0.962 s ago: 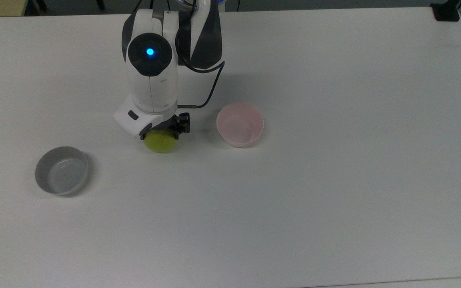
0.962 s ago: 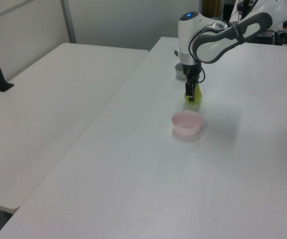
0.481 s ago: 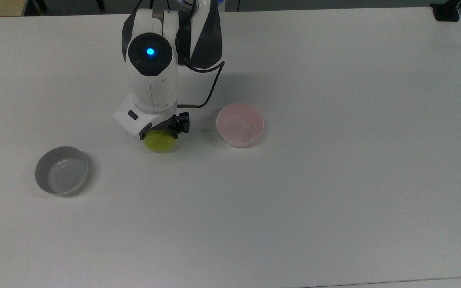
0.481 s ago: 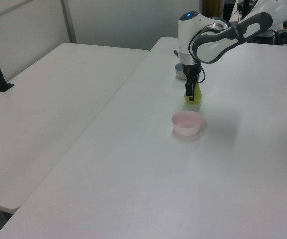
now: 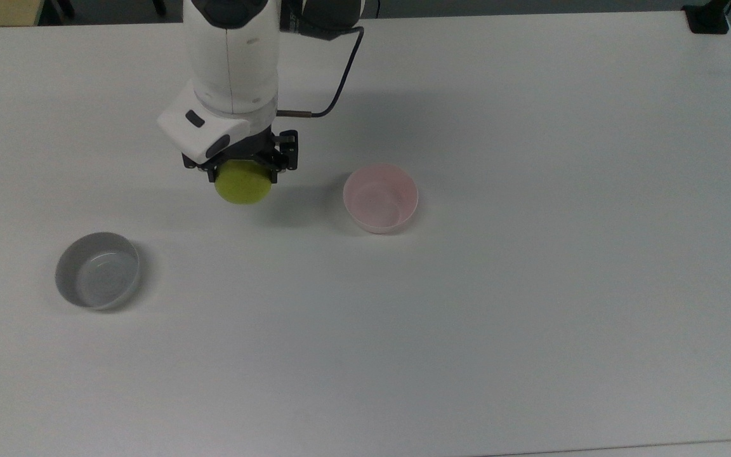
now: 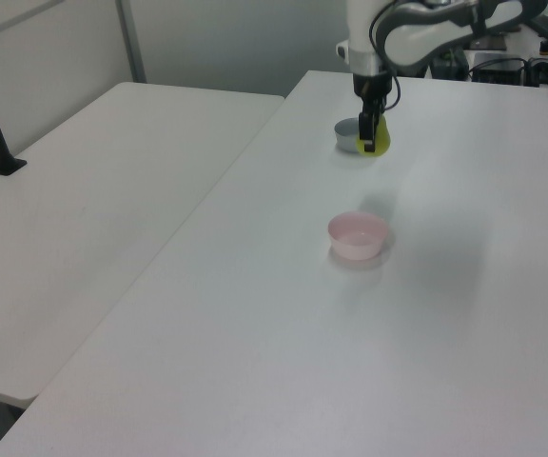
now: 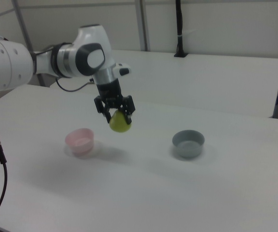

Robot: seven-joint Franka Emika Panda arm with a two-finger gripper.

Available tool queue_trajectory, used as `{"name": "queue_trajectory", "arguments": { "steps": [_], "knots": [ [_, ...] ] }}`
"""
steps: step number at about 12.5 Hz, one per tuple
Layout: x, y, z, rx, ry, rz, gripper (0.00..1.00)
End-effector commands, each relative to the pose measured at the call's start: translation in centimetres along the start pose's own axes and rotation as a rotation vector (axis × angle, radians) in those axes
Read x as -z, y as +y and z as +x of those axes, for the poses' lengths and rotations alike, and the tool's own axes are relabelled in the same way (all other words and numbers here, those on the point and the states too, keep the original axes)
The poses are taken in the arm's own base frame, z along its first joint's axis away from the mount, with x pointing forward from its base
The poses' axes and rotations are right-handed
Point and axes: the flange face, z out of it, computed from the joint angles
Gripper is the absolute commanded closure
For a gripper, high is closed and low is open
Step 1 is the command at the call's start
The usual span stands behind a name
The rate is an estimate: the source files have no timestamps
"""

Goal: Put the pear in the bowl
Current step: 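Lift the held pear up off the table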

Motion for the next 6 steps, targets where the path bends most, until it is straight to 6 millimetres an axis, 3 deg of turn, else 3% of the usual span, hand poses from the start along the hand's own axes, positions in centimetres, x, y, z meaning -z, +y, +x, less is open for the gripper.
{"name": "queue_trajectory", "arguments": {
  "steps": [1,3,6],
  "knots": [
    [5.1,0.7,-0.9,-0.012,-0.014,0.003,0.49],
    [6.7,0.5,-1.5,-0.013,-0.014,0.028,0.48],
    [6.6,-0.4,-1.4,-0.007,-0.017,0.031,0.48]
  ]
}}
